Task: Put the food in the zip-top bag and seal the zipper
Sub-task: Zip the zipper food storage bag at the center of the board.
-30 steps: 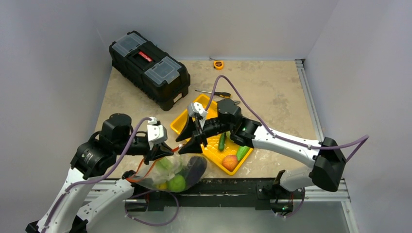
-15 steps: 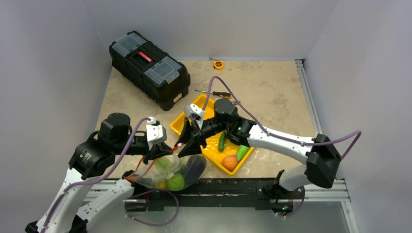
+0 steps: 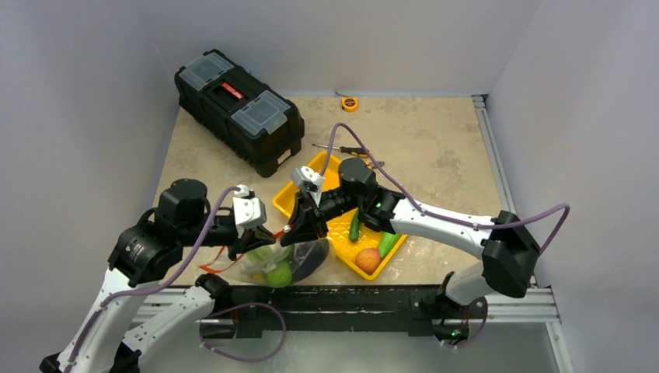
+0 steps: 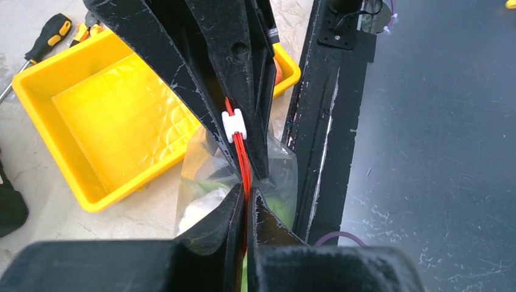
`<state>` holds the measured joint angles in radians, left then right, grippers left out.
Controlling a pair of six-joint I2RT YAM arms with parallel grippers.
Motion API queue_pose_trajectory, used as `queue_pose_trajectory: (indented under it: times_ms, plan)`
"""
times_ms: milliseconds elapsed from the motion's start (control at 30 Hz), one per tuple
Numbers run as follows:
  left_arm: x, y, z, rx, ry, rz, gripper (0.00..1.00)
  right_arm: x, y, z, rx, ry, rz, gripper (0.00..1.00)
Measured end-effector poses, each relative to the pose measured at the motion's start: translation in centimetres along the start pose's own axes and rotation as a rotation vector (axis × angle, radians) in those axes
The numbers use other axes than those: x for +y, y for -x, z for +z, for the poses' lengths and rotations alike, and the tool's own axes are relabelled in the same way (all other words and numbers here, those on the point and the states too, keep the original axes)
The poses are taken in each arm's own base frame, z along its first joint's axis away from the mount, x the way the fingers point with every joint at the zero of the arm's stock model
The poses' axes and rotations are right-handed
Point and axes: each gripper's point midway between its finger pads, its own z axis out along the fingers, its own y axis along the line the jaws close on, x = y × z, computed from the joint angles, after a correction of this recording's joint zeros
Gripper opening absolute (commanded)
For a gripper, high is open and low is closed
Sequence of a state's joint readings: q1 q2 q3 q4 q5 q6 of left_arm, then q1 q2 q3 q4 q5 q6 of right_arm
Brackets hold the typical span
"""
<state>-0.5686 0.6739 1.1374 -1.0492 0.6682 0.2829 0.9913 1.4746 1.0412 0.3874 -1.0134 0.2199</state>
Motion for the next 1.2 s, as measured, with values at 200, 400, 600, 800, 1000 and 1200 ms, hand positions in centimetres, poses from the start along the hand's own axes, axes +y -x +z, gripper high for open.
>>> queue_pose_trajectory:
  times_ms: [200,400,600,800,1000,1200]
  plan:
    - [0.3,-0.2,0.1,0.010,0.013,-0.003,0.10,-0.5,0.2,0.0,-0.009,-0.031,0.011,0.00]
    - [1.3,0.4,0.3,0.009,0.057,-0.059,0.46,-2.5,-0.3,0.4,-0.026,-0.113,0.094,0.00]
    - [2.8,2.7,0.3,-0.124,0.155,-0.092,0.53,-3.6,0.2,0.5,-0.060,-0.176,0.128,0.00]
    - [4.5,3.0,0.6,-0.178,0.237,-0.116,0.46,-4.0,0.2,0.4,-0.072,-0.200,0.146,0.00]
    - [4.8,3.2,1.3,-0.171,0.218,-0.107,0.44,-4.1,0.1,0.4,-0.076,-0.207,0.148,0.00]
    - [4.4,2.8,1.6,-0.158,0.193,-0.105,0.43,-4.2,0.3,0.3,-0.084,-0.221,0.138,0.00]
